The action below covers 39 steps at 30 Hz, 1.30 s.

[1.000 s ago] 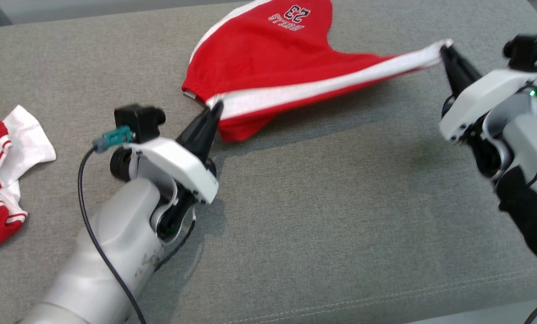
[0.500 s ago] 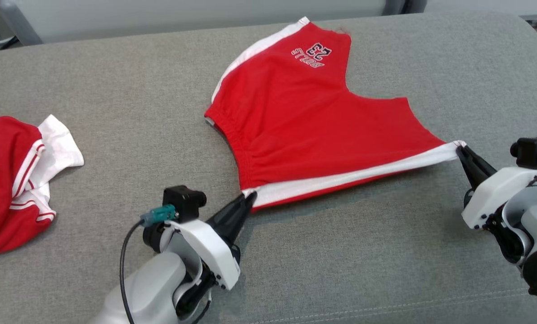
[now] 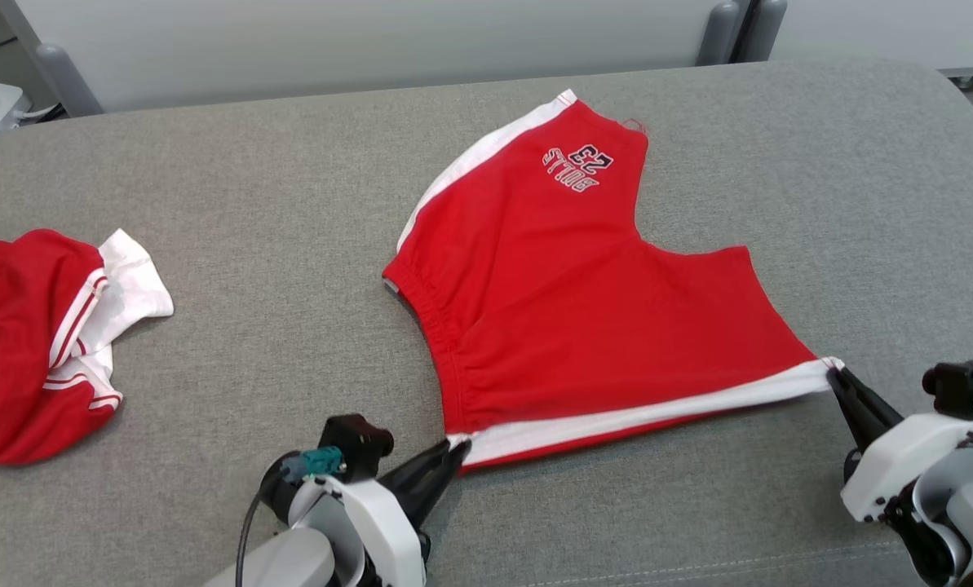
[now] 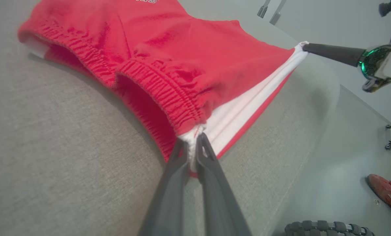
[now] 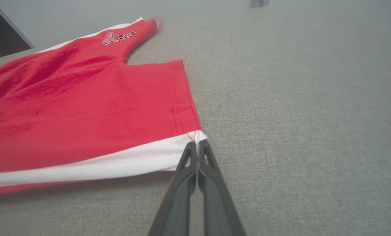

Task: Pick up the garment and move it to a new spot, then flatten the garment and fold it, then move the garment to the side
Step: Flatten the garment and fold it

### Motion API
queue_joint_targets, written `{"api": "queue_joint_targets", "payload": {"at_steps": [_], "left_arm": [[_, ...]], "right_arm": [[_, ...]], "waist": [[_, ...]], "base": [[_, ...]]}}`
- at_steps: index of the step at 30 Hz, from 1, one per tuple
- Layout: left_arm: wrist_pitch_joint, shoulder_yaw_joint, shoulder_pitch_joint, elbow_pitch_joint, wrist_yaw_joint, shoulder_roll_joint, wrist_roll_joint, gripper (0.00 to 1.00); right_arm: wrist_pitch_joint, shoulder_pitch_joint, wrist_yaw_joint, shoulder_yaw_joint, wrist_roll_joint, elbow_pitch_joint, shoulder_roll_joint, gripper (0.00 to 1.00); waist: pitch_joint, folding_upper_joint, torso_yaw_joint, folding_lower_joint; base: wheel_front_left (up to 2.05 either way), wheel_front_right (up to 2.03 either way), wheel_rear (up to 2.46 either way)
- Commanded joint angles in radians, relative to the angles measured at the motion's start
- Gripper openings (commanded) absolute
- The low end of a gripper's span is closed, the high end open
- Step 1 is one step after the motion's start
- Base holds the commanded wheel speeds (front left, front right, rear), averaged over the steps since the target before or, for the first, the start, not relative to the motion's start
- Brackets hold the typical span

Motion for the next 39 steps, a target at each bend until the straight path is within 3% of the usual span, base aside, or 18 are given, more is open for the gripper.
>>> {"api": "queue_joint_targets", "payload": {"at_steps": [1, 6, 13, 16, 18, 20, 21, 22, 23, 24, 25, 26, 34, 39], "left_arm": [[-0.013, 0.022, 0.003, -0.014, -0.007, 0.026, 0.011, 0.00], [-0.013, -0.008, 0.021, 0.001, -0.007, 0.035, 0.029, 0.00], [-0.013, -0.033, 0.029, 0.060, -0.007, 0.031, 0.035, 0.09], [-0.013, -0.055, 0.024, 0.101, -0.007, 0.021, 0.042, 0.27], [-0.013, -0.063, 0.022, 0.118, -0.007, 0.012, 0.042, 0.30], [-0.013, -0.073, 0.022, 0.143, -0.007, 0.004, 0.036, 0.39], [-0.013, -0.082, 0.021, 0.154, -0.007, -0.001, 0.033, 0.46], [0.000, -0.101, 0.027, 0.166, -0.007, -0.011, 0.012, 0.77], [0.003, -0.110, 0.028, 0.165, -0.007, -0.012, 0.003, 1.00], [0.002, -0.116, 0.025, 0.167, -0.007, -0.012, -0.001, 1.00], [0.001, -0.120, 0.024, 0.169, -0.007, -0.012, -0.005, 1.00], [0.000, -0.122, 0.025, 0.172, -0.007, -0.013, -0.012, 1.00], [-0.011, -0.079, 0.055, 0.174, 0.000, -0.005, -0.038, 1.00], [-0.013, 0.065, 0.110, 0.064, 0.077, 0.020, -0.020, 1.00]], "right_arm": [[-0.014, 0.034, 0.003, -0.008, -0.014, -0.016, -0.029, 0.00], [-0.006, 0.116, 0.003, -0.068, -0.067, -0.042, -0.021, 0.00], [0.048, 0.204, 0.003, -0.150, -0.127, -0.084, 0.016, 0.00], [0.069, 0.226, 0.003, -0.185, -0.167, -0.096, 0.032, 0.00], [0.082, 0.236, 0.003, -0.210, -0.199, -0.104, 0.041, 0.00], [0.100, 0.247, 0.003, -0.232, -0.226, -0.115, 0.051, 0.00], [0.109, 0.254, 0.003, -0.243, -0.238, -0.124, 0.056, 0.07], [0.130, 0.271, 0.003, -0.264, -0.256, -0.144, 0.064, 0.27], [0.138, 0.280, 0.003, -0.275, -0.265, -0.156, 0.067, 0.38], [0.145, 0.290, 0.003, -0.288, -0.275, -0.167, 0.070, 0.48], [0.153, 0.299, 0.003, -0.300, -0.284, -0.178, 0.074, 0.88], [0.157, 0.307, 0.003, -0.314, -0.295, -0.190, 0.078, 1.00], [0.181, 0.358, 0.003, -0.427, -0.402, -0.290, 0.105, 1.00], [0.192, 0.401, 0.003, -0.489, -0.473, -0.391, 0.139, 1.00]], "waist": [[-0.003, -0.0001, -0.002, 0.0000], [-0.018, -0.0001, -0.008, 0.0000], [-0.026, -0.0001, -0.013, 0.0000], [-0.031, -0.0001, -0.013, 0.0000], [-0.034, -0.0001, -0.012, 0.0000], [-0.039, -0.0001, -0.010, 0.0000], [-0.042, -0.0001, -0.009, 0.0000], [-0.051, -0.0001, -0.007, 0.0000], [-0.055, -0.0001, -0.006, 0.0000], [-0.061, -0.0001, -0.004, 0.0000], [-0.066, -0.0001, -0.003, 0.0000], [-0.072, -0.0001, -0.002, 0.0000], [-0.125, -0.0001, 0.005, 0.0000], [-0.155, -0.0001, 0.024, 0.0000]], "base": [[0.00, 0.00, 0.00], [0.00, 0.00, 0.00], [0.00, 0.00, 0.00], [0.00, 0.00, 0.00], [0.00, 0.00, 0.00], [0.00, 0.00, 0.00], [0.00, 0.00, 0.00], [0.00, 0.00, 0.00], [0.00, 0.00, 0.00], [0.00, 0.00, 0.00], [0.00, 0.00, 0.00], [0.00, 0.00, 0.00], [0.00, 0.00, 0.00], [0.00, 0.00, 0.00]]}}
